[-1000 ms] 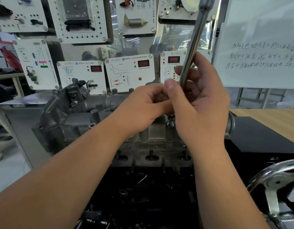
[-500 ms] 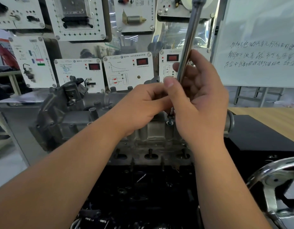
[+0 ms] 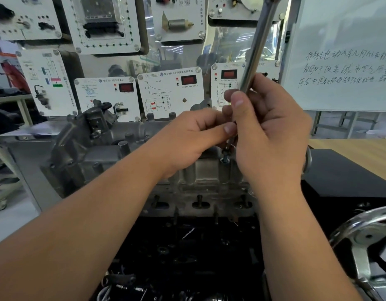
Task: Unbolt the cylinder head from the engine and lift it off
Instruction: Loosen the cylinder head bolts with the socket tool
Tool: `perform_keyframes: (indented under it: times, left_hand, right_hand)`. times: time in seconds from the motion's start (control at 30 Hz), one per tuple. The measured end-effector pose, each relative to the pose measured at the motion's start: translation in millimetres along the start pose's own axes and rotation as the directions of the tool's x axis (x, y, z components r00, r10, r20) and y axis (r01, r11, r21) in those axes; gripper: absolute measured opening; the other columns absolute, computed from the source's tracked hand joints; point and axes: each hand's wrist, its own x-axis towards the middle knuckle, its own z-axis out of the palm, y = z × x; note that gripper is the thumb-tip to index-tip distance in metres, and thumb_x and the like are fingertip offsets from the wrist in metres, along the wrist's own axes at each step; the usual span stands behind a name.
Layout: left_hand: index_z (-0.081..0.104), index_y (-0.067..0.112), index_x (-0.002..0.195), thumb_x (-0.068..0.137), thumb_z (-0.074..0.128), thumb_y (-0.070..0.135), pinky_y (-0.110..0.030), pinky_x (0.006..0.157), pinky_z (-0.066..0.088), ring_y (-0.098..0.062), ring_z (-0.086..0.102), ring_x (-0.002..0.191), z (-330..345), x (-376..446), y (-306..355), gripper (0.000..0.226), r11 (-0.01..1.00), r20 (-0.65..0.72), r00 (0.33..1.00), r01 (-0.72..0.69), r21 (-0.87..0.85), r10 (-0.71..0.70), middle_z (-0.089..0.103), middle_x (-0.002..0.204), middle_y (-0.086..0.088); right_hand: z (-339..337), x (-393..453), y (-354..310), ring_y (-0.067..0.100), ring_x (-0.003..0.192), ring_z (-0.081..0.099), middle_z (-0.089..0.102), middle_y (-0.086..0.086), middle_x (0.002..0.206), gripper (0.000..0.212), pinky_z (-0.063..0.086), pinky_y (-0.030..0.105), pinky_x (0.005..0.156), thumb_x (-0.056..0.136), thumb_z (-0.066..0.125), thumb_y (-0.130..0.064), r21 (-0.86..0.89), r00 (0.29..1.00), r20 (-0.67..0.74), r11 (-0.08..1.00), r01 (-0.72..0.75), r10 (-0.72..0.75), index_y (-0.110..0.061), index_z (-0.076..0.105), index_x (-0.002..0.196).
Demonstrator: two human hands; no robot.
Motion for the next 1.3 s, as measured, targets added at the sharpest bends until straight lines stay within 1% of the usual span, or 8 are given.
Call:
perform_keyframes:
  times: [0.13,0.33,0.43,0.6,0.8,0.97,1.13,1.3]
  left_hand:
    - [0.069,0.002,0.116,0.096,0.065,0.023,-0.051,0.102,0.051,-0.036,0.068,0.11,0.5,0.5,1.9,0.03,1.0,-0.004,0.999,-0.031,-0.002,0.031,0.072,0.112,-0.021]
    - [0.061,-0.005,0.121,0.093,0.069,0.009,-0.069,0.096,0.045,-0.057,0.057,0.107,1.2,2.5,3.1,0.033,0.997,-0.009,0.997,-0.07,0.02,0.071,0.06,0.114,-0.041]
    - [0.064,-0.002,0.121,0.086,0.07,0.024,-0.064,0.098,0.048,-0.05,0.061,0.109,1.9,2.2,4.1,0.044,0.996,-0.005,0.999,-0.046,0.07,0.047,0.064,0.116,-0.033]
    - [0.078,0.029,0.088,0.091,0.061,0.033,-0.031,0.092,0.055,-0.011,0.069,0.092,-0.1,2.2,-0.4,0.018,0.999,0.021,0.999,-0.024,-0.022,0.025,0.077,0.092,0.002]
    - [0.073,0.012,0.096,0.094,0.065,0.021,-0.03,0.079,0.057,-0.01,0.066,0.082,1.8,2.5,2.5,0.011,0.998,0.003,0.998,-0.061,-0.016,0.061,0.074,0.088,-0.004]
    - [0.064,-0.006,0.103,0.084,0.074,0.016,-0.059,0.092,0.053,-0.043,0.066,0.09,3.4,3.0,1.3,0.031,0.997,-0.075,0.994,-0.076,-0.001,0.076,0.067,0.103,-0.032]
    - [0.07,0.01,0.1,0.099,0.061,0.014,-0.023,0.08,0.055,-0.011,0.071,0.087,-0.4,2.3,-3.5,0.01,0.996,-0.024,0.998,-0.06,-0.059,0.059,0.076,0.092,0.0]
    - [0.07,0.007,0.098,0.098,0.06,0.005,-0.023,0.08,0.057,-0.009,0.071,0.088,1.0,2.0,-0.2,0.01,0.996,0.004,0.997,-0.082,-0.045,0.082,0.077,0.088,-0.002]
  right_hand:
    - [-3.0,1.2,-1.3,0.006,0.093,0.071,0.074,-0.007,0.109,0.045,0.06,0.034,0.084,0.1,0.057,-0.022,0.006,0.997,0.071,1.0,0.009,-0.009,-0.021,0.049,0.144]
    - [-0.2,1.0,-5.4,0.012,0.107,0.068,0.069,-0.002,0.122,0.055,0.058,0.04,0.091,0.091,0.07,-0.023,-0.025,0.994,0.106,1.0,0.003,-0.001,-0.011,0.055,0.142]
    - [-1.1,0.0,-5.0,0.013,0.096,0.071,0.074,-0.001,0.106,0.038,0.059,0.043,0.087,0.093,0.069,-0.016,0.017,0.999,0.052,1.0,-0.019,0.018,-0.008,0.066,0.13]
    - [-0.4,-0.3,-4.4,0.004,0.098,0.07,0.075,-0.004,0.108,0.037,0.058,0.027,0.084,0.1,0.055,-0.017,-0.009,0.999,0.05,1.0,-0.011,0.011,-0.006,0.062,0.135]
    - [1.5,0.9,-3.6,0.007,0.112,0.066,0.07,-0.003,0.122,0.052,0.058,0.037,0.092,0.097,0.062,-0.021,0.017,0.997,0.072,1.0,0.003,-0.004,-0.009,0.05,0.147]
    - [0.8,1.2,-0.2,0.008,0.102,0.07,0.075,-0.005,0.11,0.045,0.058,0.035,0.092,0.092,0.067,-0.014,0.017,0.996,0.079,0.999,-0.044,0.042,-0.013,0.062,0.137]
    - [3.8,-2.9,-0.3,0.001,0.112,0.066,0.074,-0.011,0.112,0.047,0.056,0.035,0.098,0.097,0.056,-0.016,-0.01,0.994,0.105,0.999,-0.037,0.038,-0.015,0.055,0.144]
    - [4.7,-3.9,-2.0,0.001,0.113,0.065,0.072,-0.015,0.113,0.049,0.055,0.037,0.098,0.098,0.057,-0.02,0.041,0.996,0.085,0.999,-0.016,0.013,-0.017,0.051,0.146]
